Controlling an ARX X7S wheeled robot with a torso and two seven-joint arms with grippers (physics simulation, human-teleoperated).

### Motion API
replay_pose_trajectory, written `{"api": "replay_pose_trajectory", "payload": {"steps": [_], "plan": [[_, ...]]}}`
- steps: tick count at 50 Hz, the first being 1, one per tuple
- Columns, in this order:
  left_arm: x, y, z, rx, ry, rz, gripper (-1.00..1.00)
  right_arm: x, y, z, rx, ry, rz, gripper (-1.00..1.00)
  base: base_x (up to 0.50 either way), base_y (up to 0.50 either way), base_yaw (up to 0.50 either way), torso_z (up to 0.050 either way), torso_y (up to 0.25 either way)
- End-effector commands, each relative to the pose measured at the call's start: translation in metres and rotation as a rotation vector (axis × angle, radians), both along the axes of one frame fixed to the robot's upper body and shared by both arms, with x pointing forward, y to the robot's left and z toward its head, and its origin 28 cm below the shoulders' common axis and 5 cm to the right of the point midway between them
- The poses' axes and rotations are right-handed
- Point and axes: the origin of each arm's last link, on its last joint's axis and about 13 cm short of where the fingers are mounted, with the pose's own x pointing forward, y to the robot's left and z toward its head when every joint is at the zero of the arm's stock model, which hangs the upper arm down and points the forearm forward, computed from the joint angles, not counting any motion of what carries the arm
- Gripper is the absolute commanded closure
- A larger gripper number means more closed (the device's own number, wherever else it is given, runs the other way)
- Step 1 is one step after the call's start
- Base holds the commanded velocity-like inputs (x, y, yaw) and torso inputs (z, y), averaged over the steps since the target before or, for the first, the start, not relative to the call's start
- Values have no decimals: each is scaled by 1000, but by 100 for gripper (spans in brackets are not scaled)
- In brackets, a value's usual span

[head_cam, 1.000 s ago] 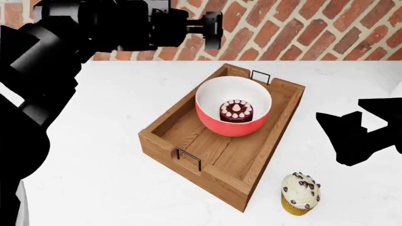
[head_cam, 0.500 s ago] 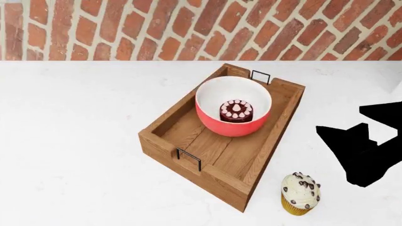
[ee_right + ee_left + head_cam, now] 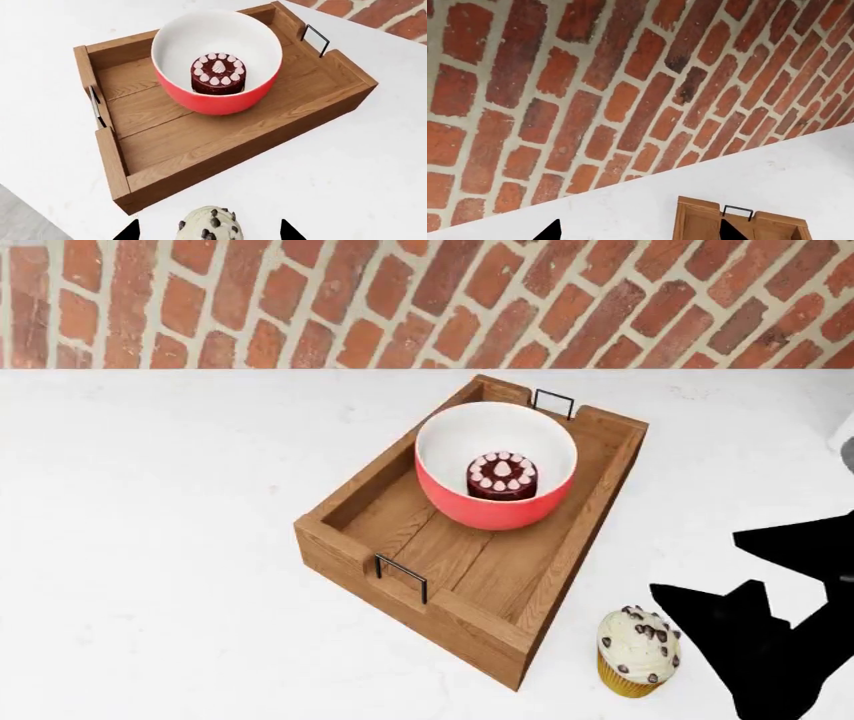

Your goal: Pick up the bowl with cake and place it on the tray. Pick up the cupcake and place it on the tray.

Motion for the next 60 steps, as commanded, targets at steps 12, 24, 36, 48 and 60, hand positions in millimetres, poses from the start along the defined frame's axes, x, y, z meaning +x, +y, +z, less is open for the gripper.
{"api": "replay_pose_trajectory", "payload": {"steps": [12,24,36,48,60], "plan": [[2,3,-6,13,14,9,-100,0,11,-27,-85,46,35,-100,0,0,0,0,0],[3,3,-7,15,17,8,-100,0,10,-38,-125,84,47,-100,0,0,0,0,0],[4,2,-10,20,20,4,-100,8,3,-49,-116,84,0,-100,0,0,0,0,0],[4,3,-11,23,16,2,-100,13,9,-58,-116,84,6,-100,0,0,0,0,0],[5,4,-12,28,20,1,-100,10,12,-69,-123,148,29,-100,0,0,0,0,0]]}}
